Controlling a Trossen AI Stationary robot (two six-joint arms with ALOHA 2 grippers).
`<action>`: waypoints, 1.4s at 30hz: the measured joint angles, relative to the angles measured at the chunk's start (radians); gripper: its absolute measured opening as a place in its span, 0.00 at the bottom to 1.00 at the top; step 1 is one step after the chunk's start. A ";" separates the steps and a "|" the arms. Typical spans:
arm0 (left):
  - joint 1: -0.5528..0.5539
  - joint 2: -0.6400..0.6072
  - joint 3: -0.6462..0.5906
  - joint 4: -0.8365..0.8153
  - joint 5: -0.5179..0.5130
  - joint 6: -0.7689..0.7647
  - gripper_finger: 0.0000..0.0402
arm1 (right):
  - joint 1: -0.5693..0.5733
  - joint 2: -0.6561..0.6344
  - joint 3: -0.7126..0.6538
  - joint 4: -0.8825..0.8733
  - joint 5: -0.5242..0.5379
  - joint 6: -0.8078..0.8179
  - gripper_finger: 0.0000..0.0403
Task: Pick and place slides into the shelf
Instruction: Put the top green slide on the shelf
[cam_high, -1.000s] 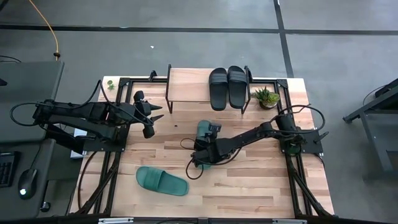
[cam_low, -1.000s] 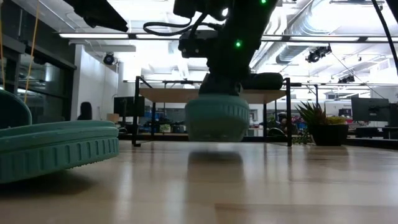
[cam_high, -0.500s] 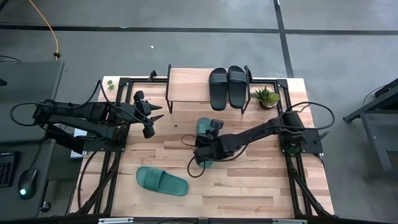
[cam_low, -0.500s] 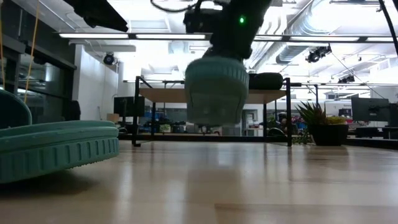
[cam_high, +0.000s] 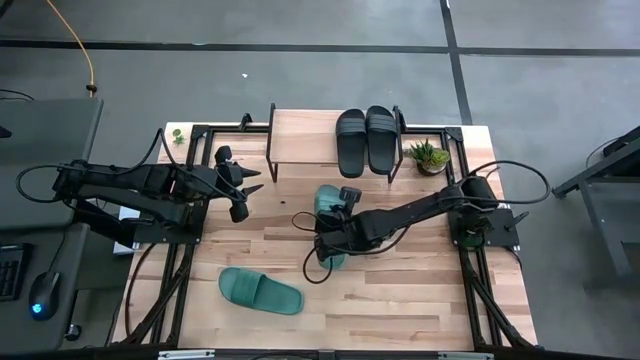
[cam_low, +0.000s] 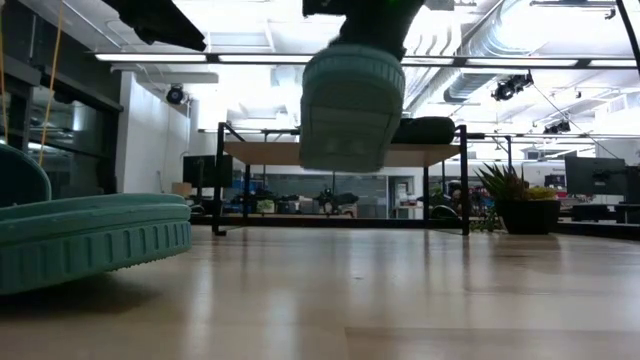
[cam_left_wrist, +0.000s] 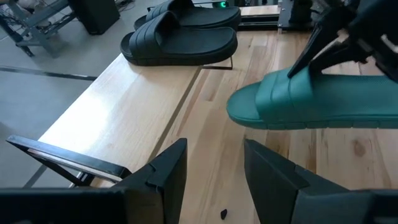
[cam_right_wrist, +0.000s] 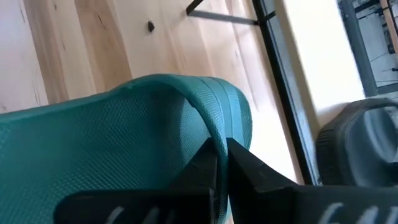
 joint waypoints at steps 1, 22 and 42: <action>0.000 0.000 0.000 0.000 0.000 0.000 0.36 | 0.002 -0.001 0.014 -0.008 0.001 -0.007 0.00; 0.000 0.000 0.000 0.000 0.000 0.000 0.36 | 0.012 -0.002 0.344 -0.148 0.139 -0.222 0.00; 0.000 0.000 0.000 0.000 0.000 0.000 0.36 | -0.231 -0.002 0.474 -0.151 0.100 -0.426 0.00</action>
